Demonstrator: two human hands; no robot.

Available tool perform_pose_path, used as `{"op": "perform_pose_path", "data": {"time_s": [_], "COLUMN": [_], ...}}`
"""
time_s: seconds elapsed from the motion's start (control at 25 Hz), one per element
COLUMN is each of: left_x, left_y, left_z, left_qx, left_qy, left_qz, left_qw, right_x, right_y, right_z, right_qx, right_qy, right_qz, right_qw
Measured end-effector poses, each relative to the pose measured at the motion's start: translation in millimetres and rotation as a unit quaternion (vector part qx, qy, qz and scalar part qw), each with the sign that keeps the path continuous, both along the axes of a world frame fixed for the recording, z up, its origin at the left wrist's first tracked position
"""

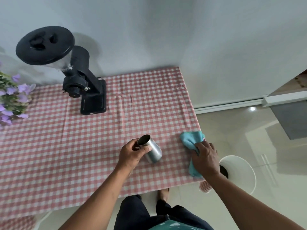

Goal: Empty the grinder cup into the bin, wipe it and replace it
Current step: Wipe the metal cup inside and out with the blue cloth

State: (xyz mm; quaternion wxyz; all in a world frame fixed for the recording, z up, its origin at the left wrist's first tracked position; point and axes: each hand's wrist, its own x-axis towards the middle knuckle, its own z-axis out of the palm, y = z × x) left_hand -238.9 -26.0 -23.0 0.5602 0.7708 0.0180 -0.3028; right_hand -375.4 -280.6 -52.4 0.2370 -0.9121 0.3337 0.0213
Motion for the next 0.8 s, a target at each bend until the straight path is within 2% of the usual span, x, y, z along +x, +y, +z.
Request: {"op": "perform_pose_path", "data": {"time_s": [0.12, 0.2, 0.28, 0.36, 0.48, 0.68, 0.8], "left_x": [0.8, -3.5, -7.3, -5.3, 2.0, 1.9, 5.3], "left_y": [4.9, 0.4, -3.1, -3.0, 8.1, 9.1, 9.8], "left_z": [1.9, 8.9, 17.0, 30.3, 43.9, 60.6, 69.0], "left_qx": [-0.021, -0.030, -0.042, -0.060, -0.085, -0.089, -0.104], "left_qy": [0.010, 0.012, 0.007, 0.006, -0.015, -0.046, -0.059], "left_qz": [0.015, 0.009, 0.019, 0.045, 0.060, 0.057, 0.037], "left_qw": [1.000, 0.999, 0.999, 0.997, 0.994, 0.993, 0.992], "right_x": [15.5, 22.5, 28.7, 40.2, 54.2, 48.1, 69.2], "right_y": [16.5, 50.1, 86.9, 101.2, 93.5, 99.1, 94.3], "right_z": [44.0, 73.5, 84.5, 79.3, 75.3, 83.1, 93.7], "right_qx": [0.070, 0.106, 0.097, 0.083, 0.148, 0.064, 0.151], "right_qy": [-0.120, -0.181, -0.209, -0.231, -0.232, -0.305, -0.287], "right_qz": [0.000, 0.080, 0.178, 0.216, 0.168, 0.214, 0.127], "right_qw": [0.990, 0.975, 0.957, 0.945, 0.947, 0.926, 0.937]}}
